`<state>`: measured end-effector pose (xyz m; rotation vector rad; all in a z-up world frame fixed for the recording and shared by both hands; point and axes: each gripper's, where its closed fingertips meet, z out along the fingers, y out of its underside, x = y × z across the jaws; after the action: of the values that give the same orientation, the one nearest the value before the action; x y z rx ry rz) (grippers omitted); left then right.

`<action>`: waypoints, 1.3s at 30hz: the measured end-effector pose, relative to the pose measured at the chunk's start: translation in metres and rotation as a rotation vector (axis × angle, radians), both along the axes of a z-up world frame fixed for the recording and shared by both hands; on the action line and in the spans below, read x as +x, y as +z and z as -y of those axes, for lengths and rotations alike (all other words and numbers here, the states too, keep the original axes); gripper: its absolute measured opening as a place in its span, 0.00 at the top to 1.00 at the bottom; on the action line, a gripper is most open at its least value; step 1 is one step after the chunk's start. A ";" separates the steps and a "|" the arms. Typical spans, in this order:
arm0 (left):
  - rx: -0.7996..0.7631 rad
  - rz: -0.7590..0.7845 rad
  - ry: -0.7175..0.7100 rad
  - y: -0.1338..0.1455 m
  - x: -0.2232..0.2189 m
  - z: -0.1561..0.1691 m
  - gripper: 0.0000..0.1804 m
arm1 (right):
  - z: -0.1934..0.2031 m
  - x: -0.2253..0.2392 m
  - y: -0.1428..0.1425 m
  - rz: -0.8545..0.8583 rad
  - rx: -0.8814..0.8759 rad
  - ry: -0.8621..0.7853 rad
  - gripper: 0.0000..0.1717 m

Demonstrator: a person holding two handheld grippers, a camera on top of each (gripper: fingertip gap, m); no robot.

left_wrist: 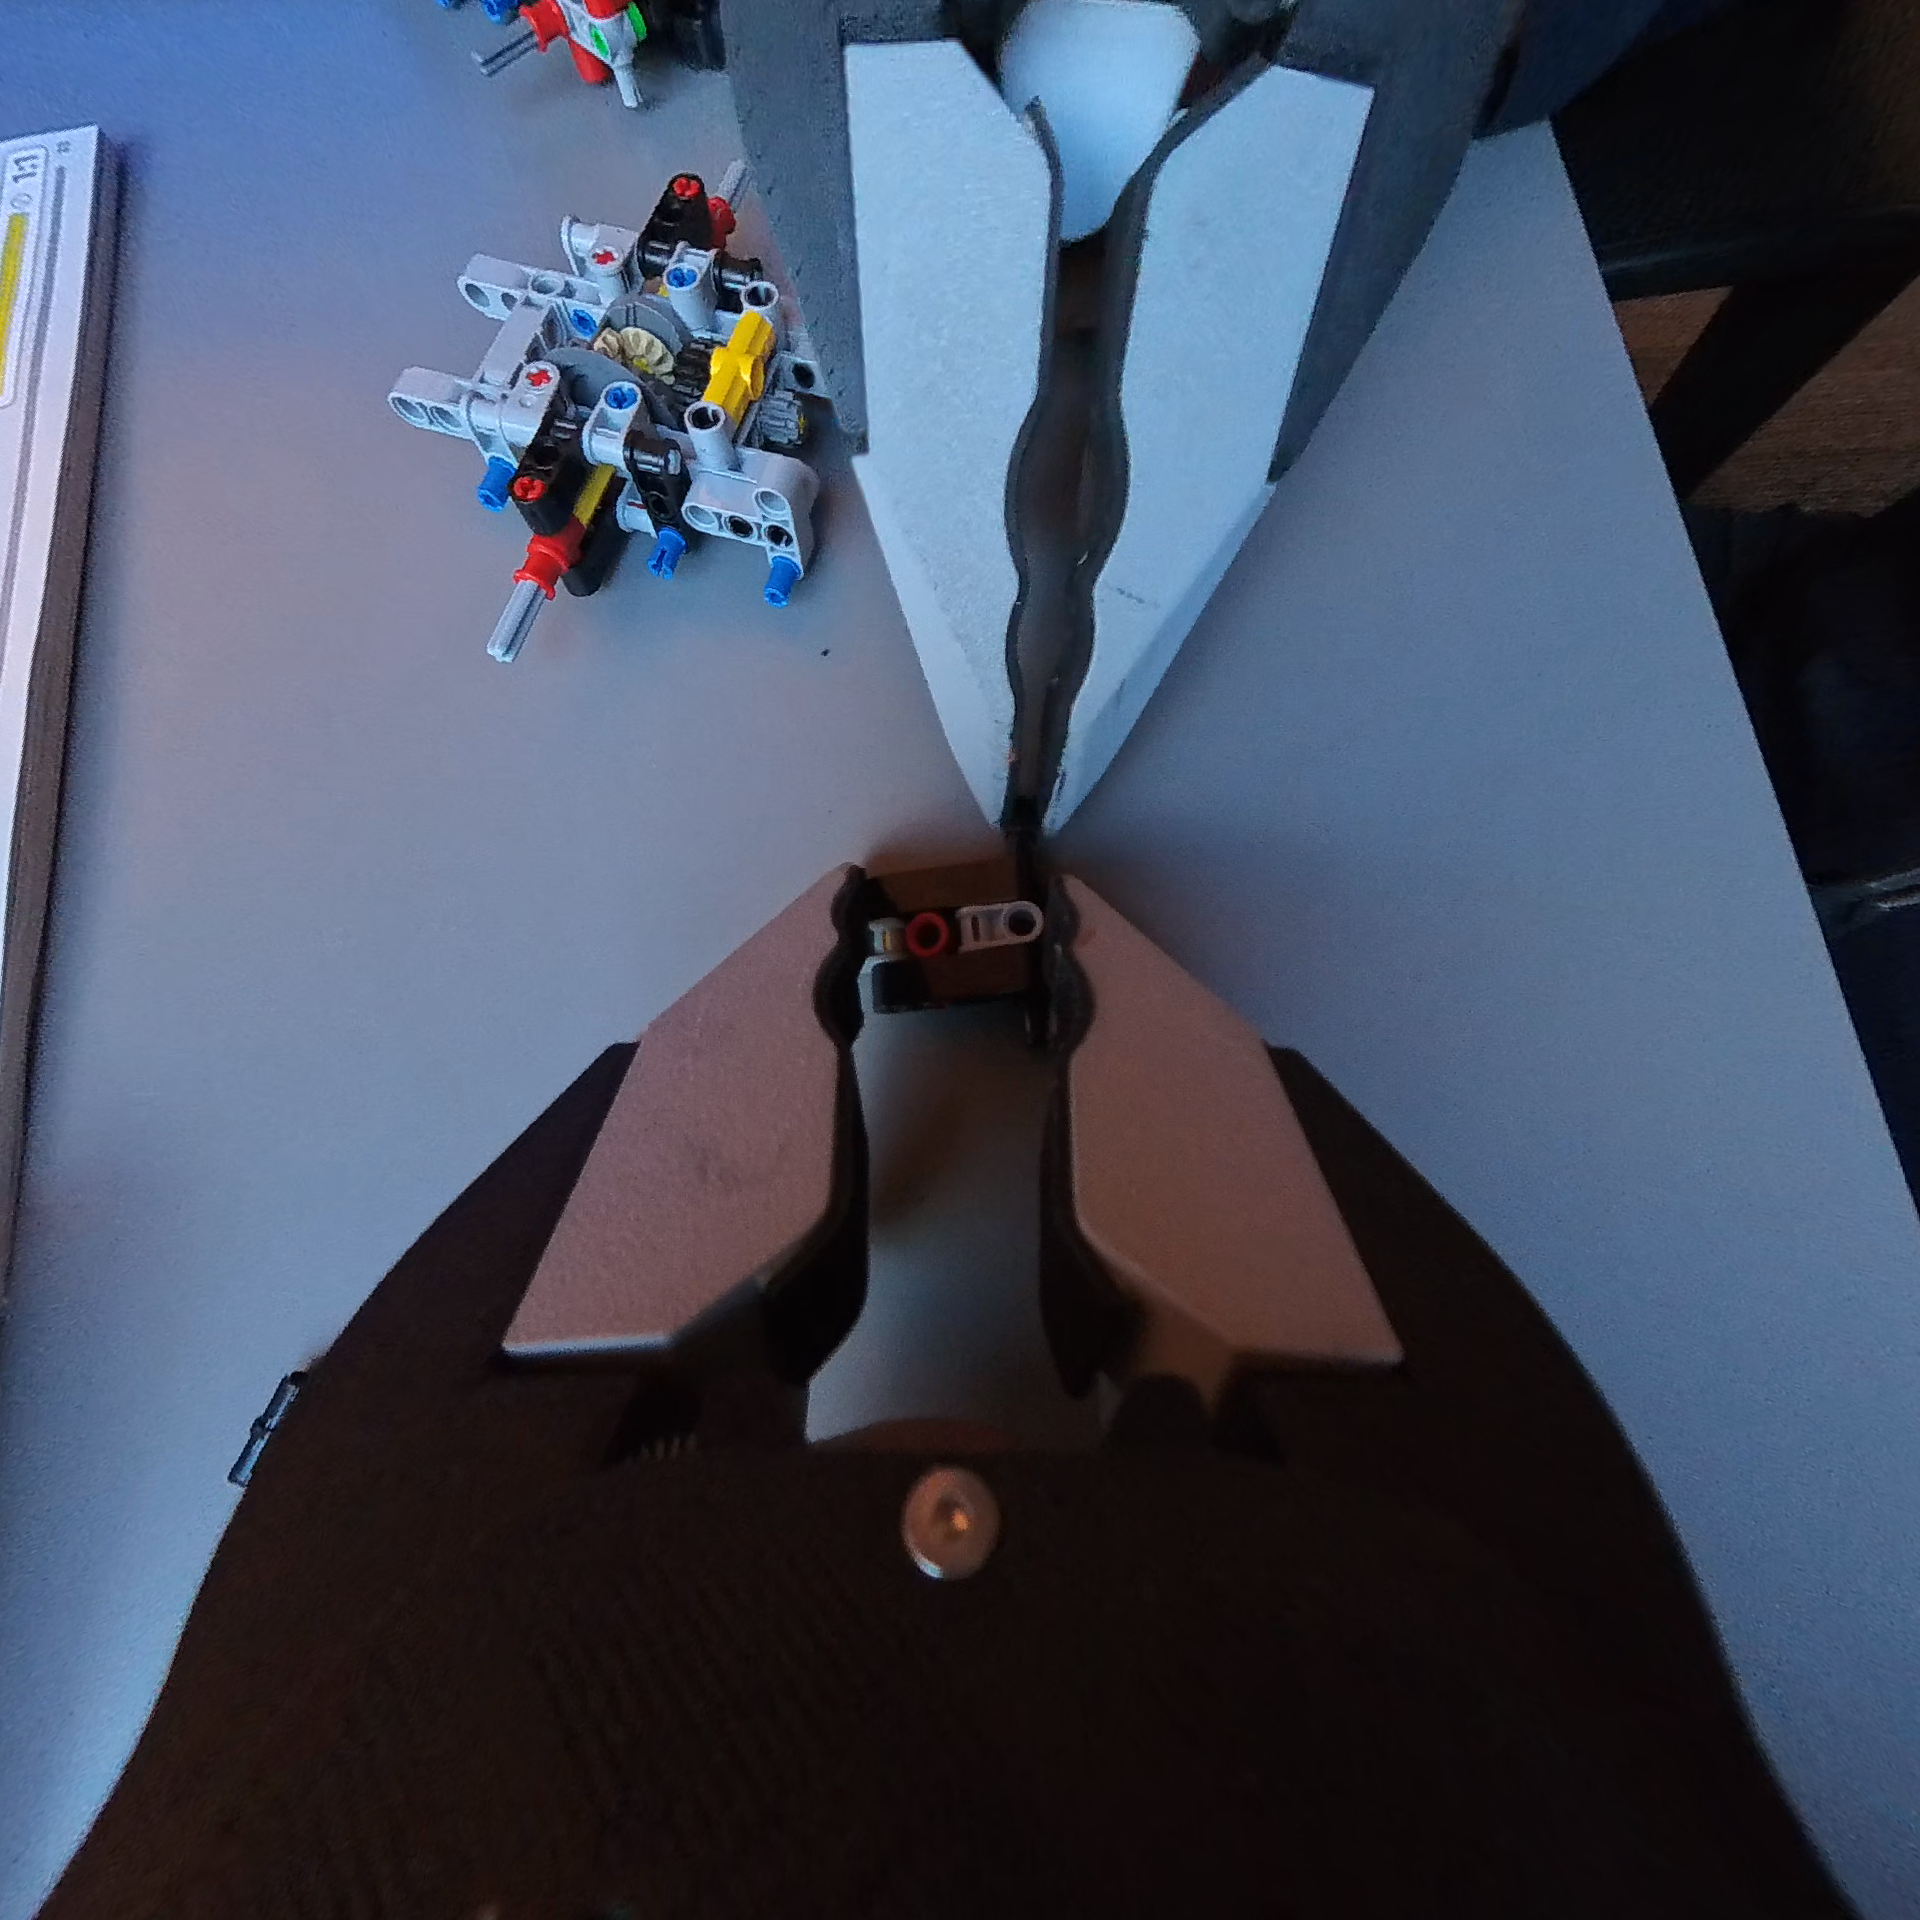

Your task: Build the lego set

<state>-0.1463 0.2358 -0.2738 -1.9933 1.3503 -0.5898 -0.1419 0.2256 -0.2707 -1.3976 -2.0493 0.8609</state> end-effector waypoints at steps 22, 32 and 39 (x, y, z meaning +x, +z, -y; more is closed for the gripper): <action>0.008 -0.003 -0.004 0.000 0.001 0.001 0.83 | -0.001 0.001 0.001 0.022 -0.001 0.077 1.00; 0.011 -0.006 -0.004 0.000 0.002 0.001 0.83 | 0.001 0.002 0.003 0.088 -0.226 0.072 1.00; 0.013 -0.007 -0.002 0.000 0.002 0.001 0.83 | 0.001 0.003 0.004 0.094 -0.274 0.065 1.00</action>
<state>-0.1446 0.2344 -0.2736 -1.9850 1.3569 -0.5743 -0.1389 0.2246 -0.2670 -1.5474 -2.1181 1.1601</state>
